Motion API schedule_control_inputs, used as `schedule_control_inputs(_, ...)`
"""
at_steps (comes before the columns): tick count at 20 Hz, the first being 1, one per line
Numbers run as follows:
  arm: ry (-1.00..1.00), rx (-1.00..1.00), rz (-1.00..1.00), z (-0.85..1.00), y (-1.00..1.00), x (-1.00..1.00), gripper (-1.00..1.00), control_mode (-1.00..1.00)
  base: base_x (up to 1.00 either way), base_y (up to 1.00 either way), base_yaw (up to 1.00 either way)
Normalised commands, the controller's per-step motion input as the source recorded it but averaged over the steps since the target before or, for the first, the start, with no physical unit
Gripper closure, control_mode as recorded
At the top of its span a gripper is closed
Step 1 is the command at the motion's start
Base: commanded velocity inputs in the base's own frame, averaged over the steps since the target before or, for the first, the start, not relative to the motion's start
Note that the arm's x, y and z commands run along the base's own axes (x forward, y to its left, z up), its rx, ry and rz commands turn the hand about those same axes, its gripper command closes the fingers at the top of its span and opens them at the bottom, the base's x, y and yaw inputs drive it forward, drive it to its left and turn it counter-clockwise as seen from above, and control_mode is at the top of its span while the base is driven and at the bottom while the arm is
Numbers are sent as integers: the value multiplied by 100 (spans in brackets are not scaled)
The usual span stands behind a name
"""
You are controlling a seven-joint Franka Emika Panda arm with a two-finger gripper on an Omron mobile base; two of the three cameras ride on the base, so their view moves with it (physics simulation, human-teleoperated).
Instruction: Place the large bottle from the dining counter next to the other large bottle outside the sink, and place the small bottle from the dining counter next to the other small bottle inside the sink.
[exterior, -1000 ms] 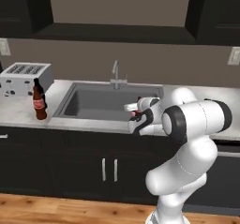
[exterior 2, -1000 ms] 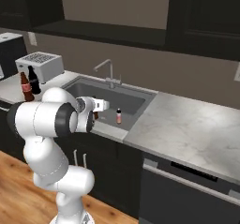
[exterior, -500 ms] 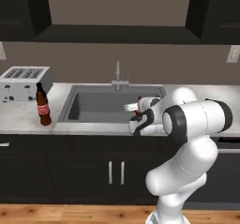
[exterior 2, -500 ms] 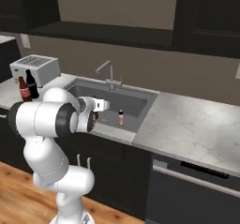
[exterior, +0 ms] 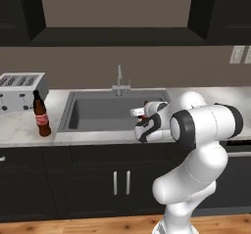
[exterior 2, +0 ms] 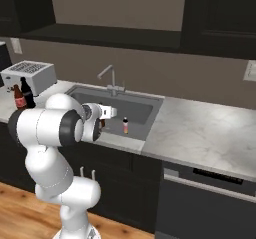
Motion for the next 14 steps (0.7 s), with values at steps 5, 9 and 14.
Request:
schedule_control_inputs(5,0,0,0,0,0,0,100,100,38,20,-11)
schedule_control_inputs(9,0,0,0,0,0,0,100,100,39,22,-10)
schedule_control_inputs(14,0,0,0,0,0,0,100,100,39,27,-10)
